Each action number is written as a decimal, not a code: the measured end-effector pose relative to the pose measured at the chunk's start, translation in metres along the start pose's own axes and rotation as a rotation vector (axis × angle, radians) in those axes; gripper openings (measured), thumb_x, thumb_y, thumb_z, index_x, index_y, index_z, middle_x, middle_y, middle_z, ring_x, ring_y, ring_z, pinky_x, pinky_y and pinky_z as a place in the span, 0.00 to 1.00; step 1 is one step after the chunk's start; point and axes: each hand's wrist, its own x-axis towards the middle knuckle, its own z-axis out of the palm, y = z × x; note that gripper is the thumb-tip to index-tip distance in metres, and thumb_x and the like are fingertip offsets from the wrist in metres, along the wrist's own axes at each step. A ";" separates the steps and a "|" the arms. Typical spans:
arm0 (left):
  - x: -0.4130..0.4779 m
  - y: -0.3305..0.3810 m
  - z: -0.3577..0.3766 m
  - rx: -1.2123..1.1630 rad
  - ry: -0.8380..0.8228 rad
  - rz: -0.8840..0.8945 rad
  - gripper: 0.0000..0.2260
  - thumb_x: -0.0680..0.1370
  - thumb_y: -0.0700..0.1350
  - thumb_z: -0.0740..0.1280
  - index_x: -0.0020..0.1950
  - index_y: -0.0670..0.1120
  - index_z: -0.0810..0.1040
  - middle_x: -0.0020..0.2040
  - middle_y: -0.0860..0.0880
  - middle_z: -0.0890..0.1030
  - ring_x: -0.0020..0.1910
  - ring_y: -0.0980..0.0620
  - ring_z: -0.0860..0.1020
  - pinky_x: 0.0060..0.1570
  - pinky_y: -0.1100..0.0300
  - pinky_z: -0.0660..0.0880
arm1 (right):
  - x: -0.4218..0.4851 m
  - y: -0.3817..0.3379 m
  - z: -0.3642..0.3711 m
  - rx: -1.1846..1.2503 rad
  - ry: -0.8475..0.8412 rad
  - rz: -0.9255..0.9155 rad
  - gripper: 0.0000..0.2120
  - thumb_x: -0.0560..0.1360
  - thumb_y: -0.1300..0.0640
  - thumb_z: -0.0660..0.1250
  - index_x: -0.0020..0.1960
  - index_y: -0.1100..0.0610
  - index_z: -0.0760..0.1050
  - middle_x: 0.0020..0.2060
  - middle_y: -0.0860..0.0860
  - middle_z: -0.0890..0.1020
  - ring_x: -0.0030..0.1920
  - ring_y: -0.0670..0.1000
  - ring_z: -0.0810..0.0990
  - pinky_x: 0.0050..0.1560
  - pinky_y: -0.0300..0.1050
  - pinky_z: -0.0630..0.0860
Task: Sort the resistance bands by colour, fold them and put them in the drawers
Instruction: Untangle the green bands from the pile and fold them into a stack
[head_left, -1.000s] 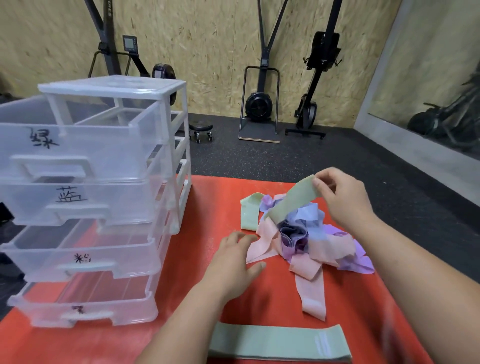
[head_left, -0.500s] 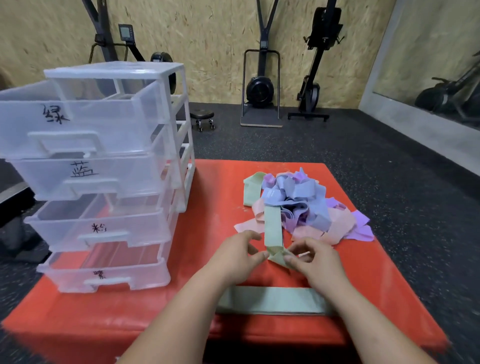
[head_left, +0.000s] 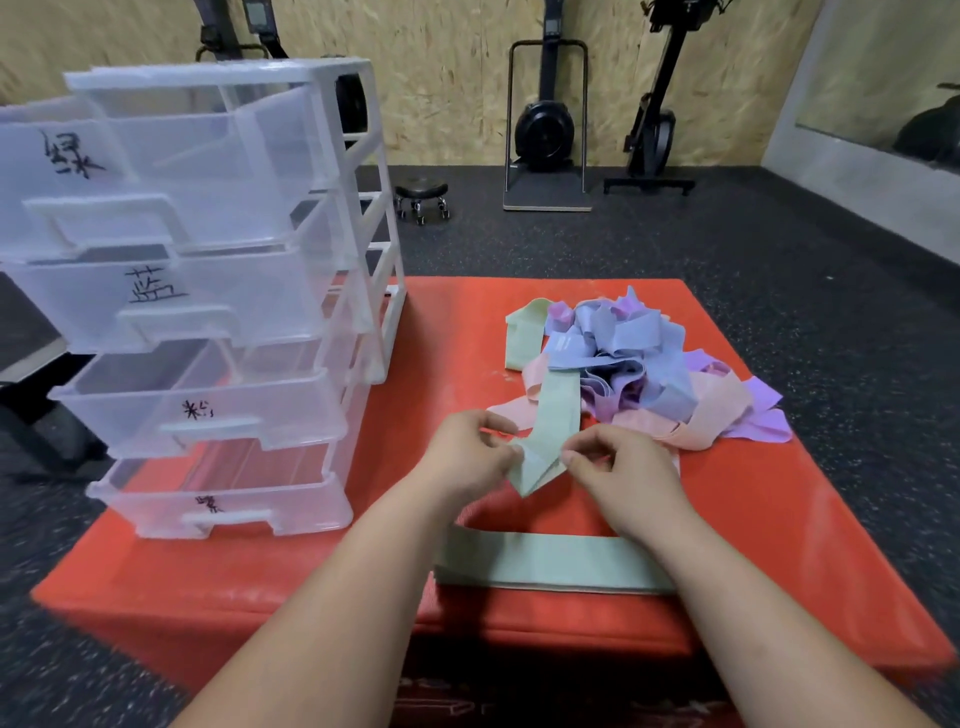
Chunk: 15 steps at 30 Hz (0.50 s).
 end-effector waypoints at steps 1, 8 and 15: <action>-0.002 0.003 0.000 -0.047 -0.006 -0.005 0.11 0.78 0.33 0.73 0.59 0.39 0.81 0.37 0.44 0.80 0.32 0.49 0.79 0.37 0.55 0.82 | 0.003 0.003 0.000 0.013 -0.015 0.074 0.03 0.76 0.50 0.75 0.46 0.48 0.82 0.37 0.42 0.86 0.37 0.41 0.84 0.45 0.45 0.81; -0.017 0.018 0.007 -0.182 -0.132 -0.065 0.18 0.78 0.38 0.77 0.62 0.40 0.73 0.36 0.47 0.83 0.33 0.47 0.84 0.41 0.46 0.84 | 0.006 -0.008 -0.003 0.466 -0.094 0.230 0.14 0.75 0.64 0.77 0.58 0.54 0.80 0.47 0.61 0.86 0.41 0.54 0.86 0.42 0.48 0.82; -0.007 0.011 0.011 0.337 0.035 0.281 0.17 0.80 0.51 0.73 0.67 0.54 0.76 0.56 0.55 0.84 0.50 0.53 0.83 0.56 0.51 0.81 | 0.008 -0.009 -0.036 0.183 -0.021 -0.019 0.26 0.72 0.62 0.72 0.65 0.40 0.75 0.46 0.44 0.87 0.40 0.46 0.82 0.46 0.47 0.79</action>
